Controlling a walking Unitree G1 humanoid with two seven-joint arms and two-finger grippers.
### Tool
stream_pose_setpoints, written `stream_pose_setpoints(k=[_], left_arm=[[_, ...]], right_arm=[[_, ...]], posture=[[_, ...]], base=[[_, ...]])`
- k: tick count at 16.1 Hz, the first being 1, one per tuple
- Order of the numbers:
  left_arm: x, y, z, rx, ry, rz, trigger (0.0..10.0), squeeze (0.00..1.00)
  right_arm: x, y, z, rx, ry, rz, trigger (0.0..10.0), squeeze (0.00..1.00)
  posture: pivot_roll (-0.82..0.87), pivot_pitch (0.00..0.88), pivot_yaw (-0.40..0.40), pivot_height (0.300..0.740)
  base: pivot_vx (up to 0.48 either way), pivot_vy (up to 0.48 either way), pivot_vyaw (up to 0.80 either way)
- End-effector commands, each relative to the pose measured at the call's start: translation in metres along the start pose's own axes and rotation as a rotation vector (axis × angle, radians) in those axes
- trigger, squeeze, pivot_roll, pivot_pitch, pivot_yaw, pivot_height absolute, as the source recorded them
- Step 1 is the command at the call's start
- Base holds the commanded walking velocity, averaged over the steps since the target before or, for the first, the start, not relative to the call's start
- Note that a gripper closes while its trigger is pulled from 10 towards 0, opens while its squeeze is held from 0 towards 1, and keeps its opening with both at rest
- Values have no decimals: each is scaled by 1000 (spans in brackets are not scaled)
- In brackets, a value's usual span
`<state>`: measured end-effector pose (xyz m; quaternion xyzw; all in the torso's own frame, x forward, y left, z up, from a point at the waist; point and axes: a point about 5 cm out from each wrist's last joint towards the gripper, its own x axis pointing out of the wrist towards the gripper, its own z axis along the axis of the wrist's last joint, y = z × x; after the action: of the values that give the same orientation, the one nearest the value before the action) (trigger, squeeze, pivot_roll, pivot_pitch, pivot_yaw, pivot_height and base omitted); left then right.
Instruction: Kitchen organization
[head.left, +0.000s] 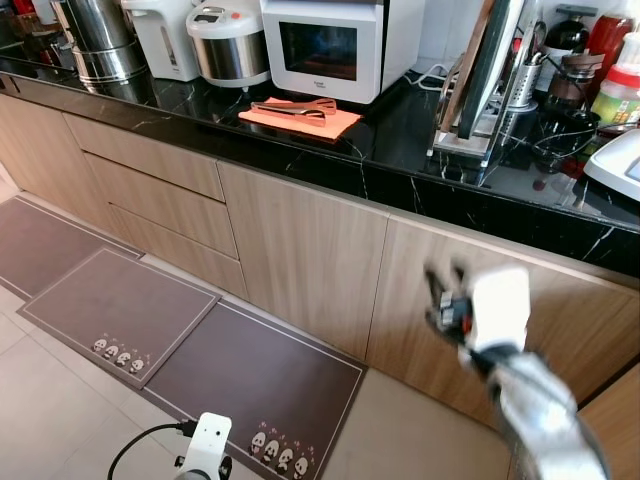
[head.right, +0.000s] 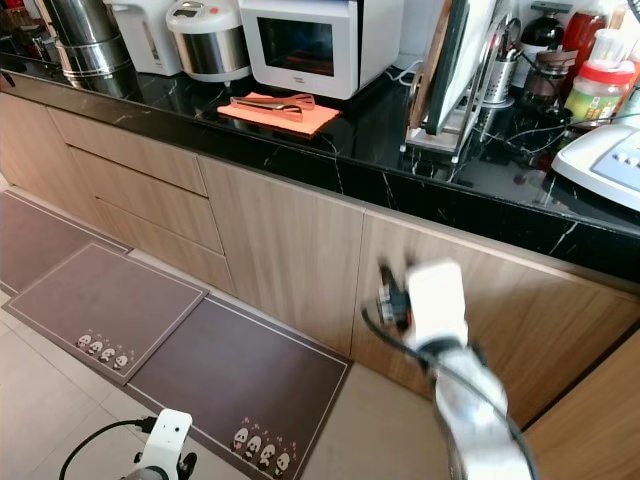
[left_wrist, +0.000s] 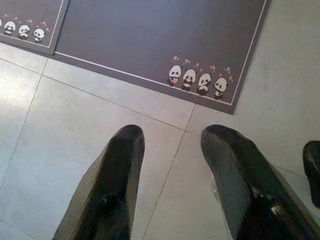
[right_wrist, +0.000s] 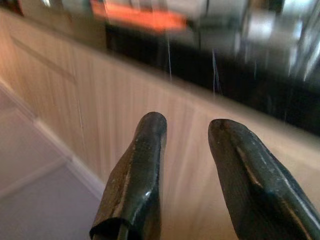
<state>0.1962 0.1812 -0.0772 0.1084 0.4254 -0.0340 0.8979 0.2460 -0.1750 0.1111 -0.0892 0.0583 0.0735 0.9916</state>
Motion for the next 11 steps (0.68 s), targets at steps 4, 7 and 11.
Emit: stream_pose_setpoints(k=[4, 7, 11], left_arm=[[0, 2, 0, 3, 2, 11, 10000, 0], [0, 2, 0, 0, 3, 11, 10000, 0], [0, 3, 0, -6, 4, 15, 10000, 0]], right_arm=[[-8, -5, -70, 41, 242, -18, 10000, 0], [-16, 11, -134, 120, 486, -29, 10000, 0], [-26, 34, -168, 133, 636, -2, 10000, 0]], posture=[[-188, 0, 44, 740], [-178, 0, 43, 740], [-168, 0, 45, 740]], base=[[0, 0, 0], [0, 0, 0], [0, 0, 0]])
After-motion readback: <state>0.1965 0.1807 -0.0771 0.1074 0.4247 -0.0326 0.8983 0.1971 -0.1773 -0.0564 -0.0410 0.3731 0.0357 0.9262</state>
